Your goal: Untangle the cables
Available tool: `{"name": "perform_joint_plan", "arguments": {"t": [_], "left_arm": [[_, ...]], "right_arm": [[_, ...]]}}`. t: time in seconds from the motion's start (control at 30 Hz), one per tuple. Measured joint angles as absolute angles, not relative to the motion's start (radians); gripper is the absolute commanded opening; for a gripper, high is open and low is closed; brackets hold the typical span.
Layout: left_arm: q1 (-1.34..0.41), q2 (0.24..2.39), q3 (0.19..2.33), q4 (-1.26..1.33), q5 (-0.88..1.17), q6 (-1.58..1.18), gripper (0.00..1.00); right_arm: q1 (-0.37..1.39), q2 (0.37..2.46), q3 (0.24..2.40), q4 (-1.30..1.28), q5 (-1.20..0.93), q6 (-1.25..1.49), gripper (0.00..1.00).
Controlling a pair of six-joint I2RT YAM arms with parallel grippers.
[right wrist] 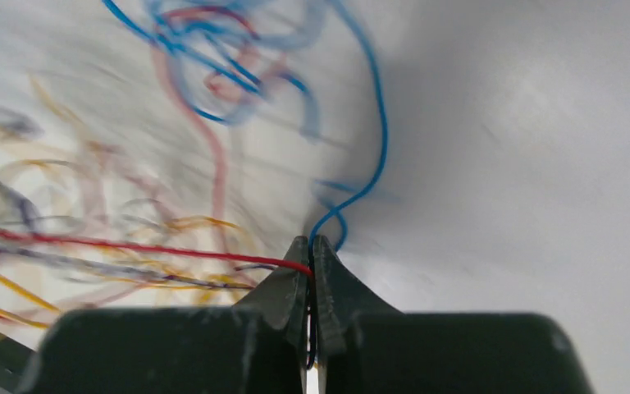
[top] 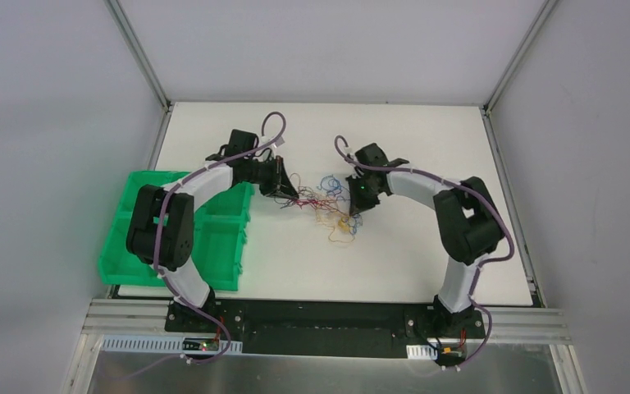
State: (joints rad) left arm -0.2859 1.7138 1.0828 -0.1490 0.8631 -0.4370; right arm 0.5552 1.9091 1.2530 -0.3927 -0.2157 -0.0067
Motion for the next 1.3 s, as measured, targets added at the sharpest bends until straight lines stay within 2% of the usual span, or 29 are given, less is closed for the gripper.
{"name": "perform_joint_plan", "arguments": {"t": [0.1, 0.3, 0.47, 0.63, 1.07, 1.3], "left_arm": [[-0.244, 1.666, 1.081, -0.226, 0.826, -0.383, 0.0], [-0.263, 1.569, 1.114, -0.314, 0.819, -0.286, 0.0], [-0.235, 1.565, 1.191, -0.416, 0.801, -0.195, 0.0], [-0.14, 1.551, 1.244, -0.529, 0.766, -0.109, 0.0], [-0.064, 1.499, 1.364, -0.611, 0.709, -0.003, 0.0], [-0.045, 1.512, 1.446, -0.619, 0.554, 0.027, 0.0]], "right_arm": [[0.455, 1.794, 1.128, -0.416, -0.191, -0.088, 0.0], [0.16, 1.628, 1.062, -0.487, -0.247, -0.258, 0.0], [-0.028, 1.616, 1.079, -0.546, -0.261, -0.357, 0.0], [-0.172, 1.627, 1.08, -0.598, -0.146, -0.451, 0.0], [-0.194, 1.632, 1.08, -0.643, -0.097, -0.54, 0.0], [-0.187, 1.637, 1.08, -0.658, -0.098, -0.561, 0.0]]}}
